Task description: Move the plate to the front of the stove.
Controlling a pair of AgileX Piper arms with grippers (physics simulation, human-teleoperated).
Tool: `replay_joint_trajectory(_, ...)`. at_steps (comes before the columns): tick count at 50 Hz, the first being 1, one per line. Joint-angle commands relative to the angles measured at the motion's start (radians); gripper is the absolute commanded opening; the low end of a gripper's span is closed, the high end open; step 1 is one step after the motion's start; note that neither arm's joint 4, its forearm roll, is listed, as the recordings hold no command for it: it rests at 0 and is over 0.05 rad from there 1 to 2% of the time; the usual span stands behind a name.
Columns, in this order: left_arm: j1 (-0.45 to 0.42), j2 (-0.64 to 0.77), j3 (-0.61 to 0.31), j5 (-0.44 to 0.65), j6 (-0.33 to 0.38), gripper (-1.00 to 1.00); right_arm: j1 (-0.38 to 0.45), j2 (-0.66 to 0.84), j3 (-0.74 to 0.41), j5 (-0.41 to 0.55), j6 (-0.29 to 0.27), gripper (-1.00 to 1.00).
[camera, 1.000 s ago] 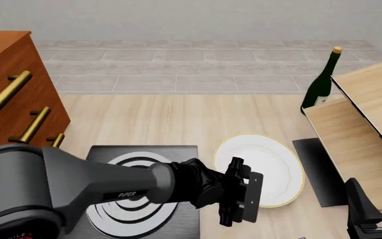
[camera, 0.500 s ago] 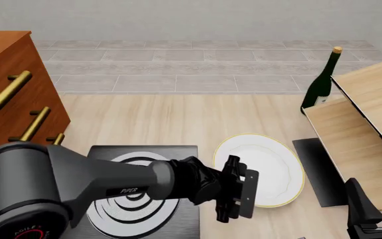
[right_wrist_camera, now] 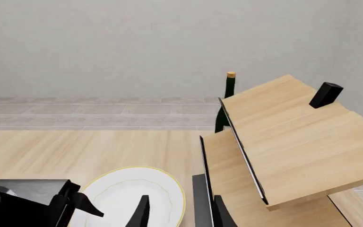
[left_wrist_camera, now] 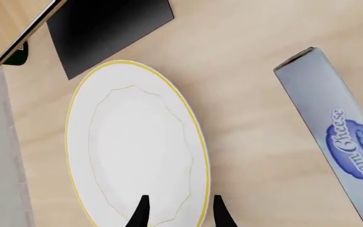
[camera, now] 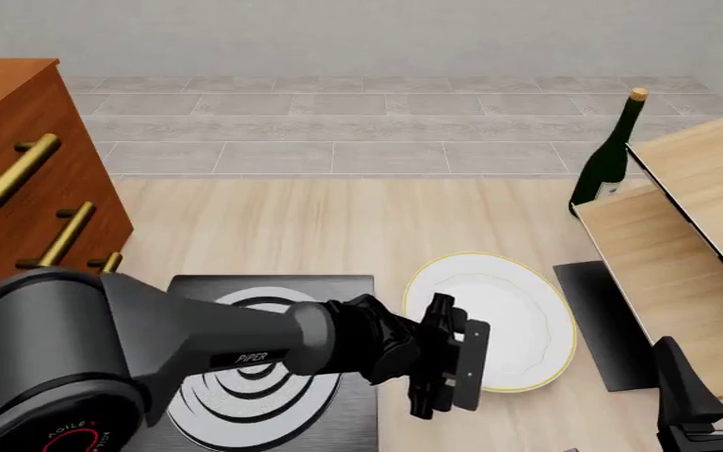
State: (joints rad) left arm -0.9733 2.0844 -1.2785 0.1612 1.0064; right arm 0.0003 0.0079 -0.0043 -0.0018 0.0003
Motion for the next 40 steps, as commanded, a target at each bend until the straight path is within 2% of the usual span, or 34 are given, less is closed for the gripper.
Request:
replay_joint_trajectory(1, -0.012, 0.024, -0.002, -0.012, 0.002, -1.00, 0.000, 0.000, 0.000, 0.000, 0.000, 1.00)
replay_joint_trajectory(8, 0.003, 0.013, -0.001, -0.021, 0.004, -1.00, 0.000, 0.000, 0.000, 0.000, 0.000, 1.00)
replay_joint_trajectory(17, 0.053, -0.009, 0.045, -0.092, 0.047, -1.00, 0.000, 0.000, 0.000, 0.000, 0.000, 1.00)
replay_joint_trajectory(23, 0.059, -0.029, 0.045, -0.091, 0.045, -1.00, 0.000, 0.000, 0.000, 0.000, 0.000, 1.00)
replay_joint_trajectory(29, 0.094, -0.054, 0.076, -0.157, 0.075, -1.00, 0.000, 0.000, 0.000, 0.000, 0.000, 1.00)
replay_joint_trajectory(40, 0.101, -0.086, 0.079, -0.177, 0.086, -1.00, 0.000, 0.000, 0.000, 0.000, 0.000, 1.00)
